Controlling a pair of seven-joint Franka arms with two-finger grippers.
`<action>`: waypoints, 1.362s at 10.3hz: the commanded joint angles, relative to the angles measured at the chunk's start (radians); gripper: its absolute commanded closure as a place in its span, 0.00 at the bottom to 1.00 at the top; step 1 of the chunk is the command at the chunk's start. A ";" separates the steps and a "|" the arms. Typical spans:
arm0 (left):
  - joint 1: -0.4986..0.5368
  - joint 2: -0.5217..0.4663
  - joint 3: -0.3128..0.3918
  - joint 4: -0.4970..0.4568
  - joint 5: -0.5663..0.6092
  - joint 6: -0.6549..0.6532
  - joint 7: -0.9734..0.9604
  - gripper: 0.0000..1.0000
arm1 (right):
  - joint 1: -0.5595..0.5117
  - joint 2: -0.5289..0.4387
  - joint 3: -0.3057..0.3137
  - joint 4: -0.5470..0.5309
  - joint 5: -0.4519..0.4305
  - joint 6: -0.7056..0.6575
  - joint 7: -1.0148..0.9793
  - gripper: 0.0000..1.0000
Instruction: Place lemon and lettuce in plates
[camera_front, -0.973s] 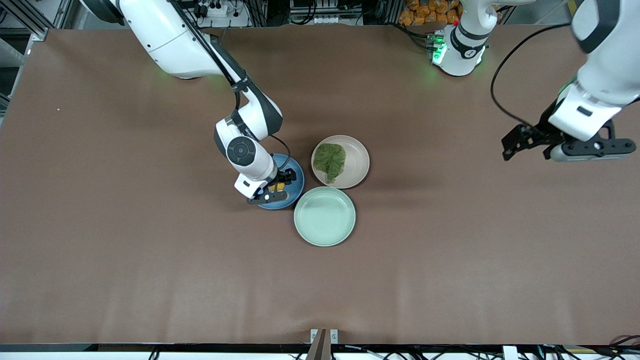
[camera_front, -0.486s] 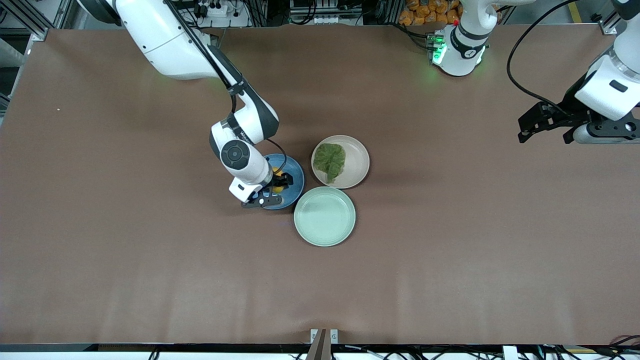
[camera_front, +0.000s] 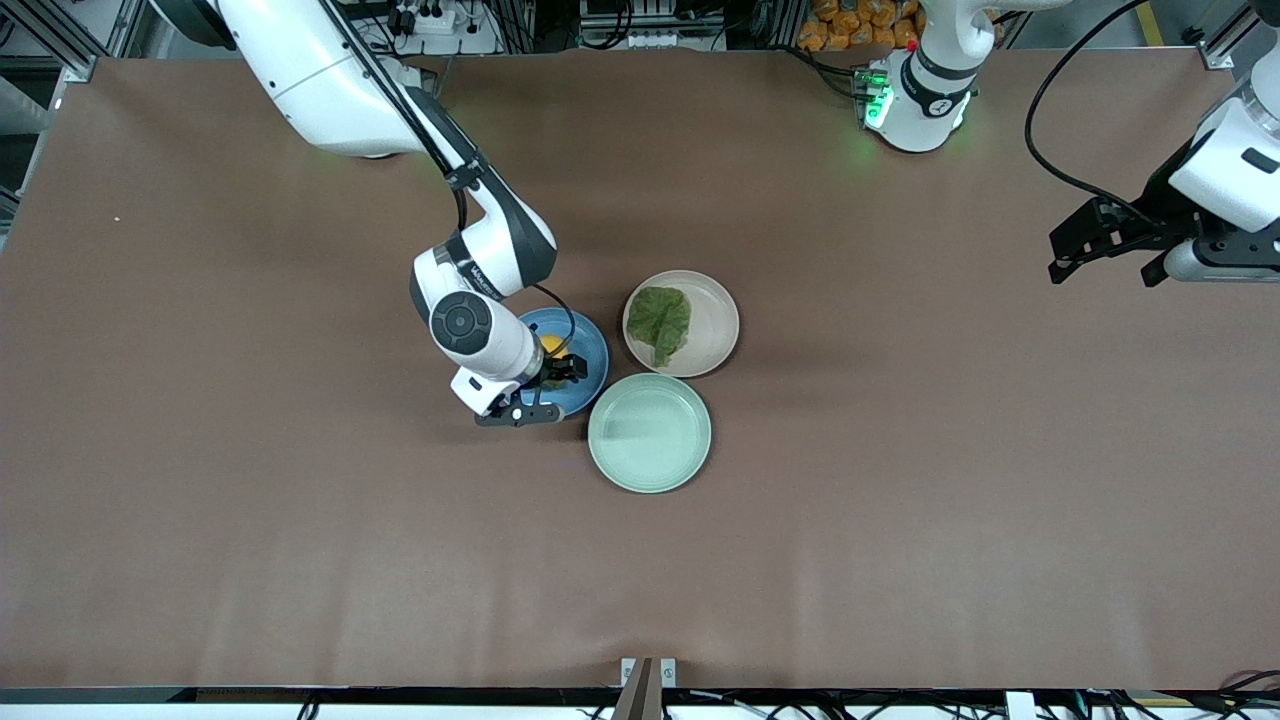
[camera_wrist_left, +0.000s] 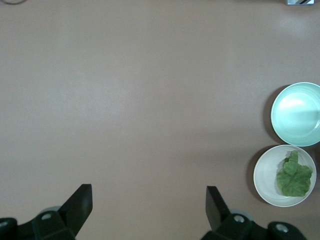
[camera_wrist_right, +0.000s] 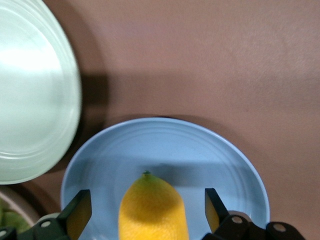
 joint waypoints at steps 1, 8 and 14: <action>-0.005 0.006 -0.001 0.022 -0.008 -0.024 0.029 0.00 | -0.050 0.000 0.011 0.091 0.012 -0.119 0.009 0.00; -0.008 0.006 -0.010 0.022 -0.014 -0.024 0.017 0.00 | -0.241 -0.041 0.008 0.283 -0.001 -0.414 -0.151 0.00; -0.008 -0.013 -0.011 0.024 -0.012 -0.055 0.019 0.00 | -0.358 -0.116 0.006 0.283 -0.200 -0.419 -0.267 0.00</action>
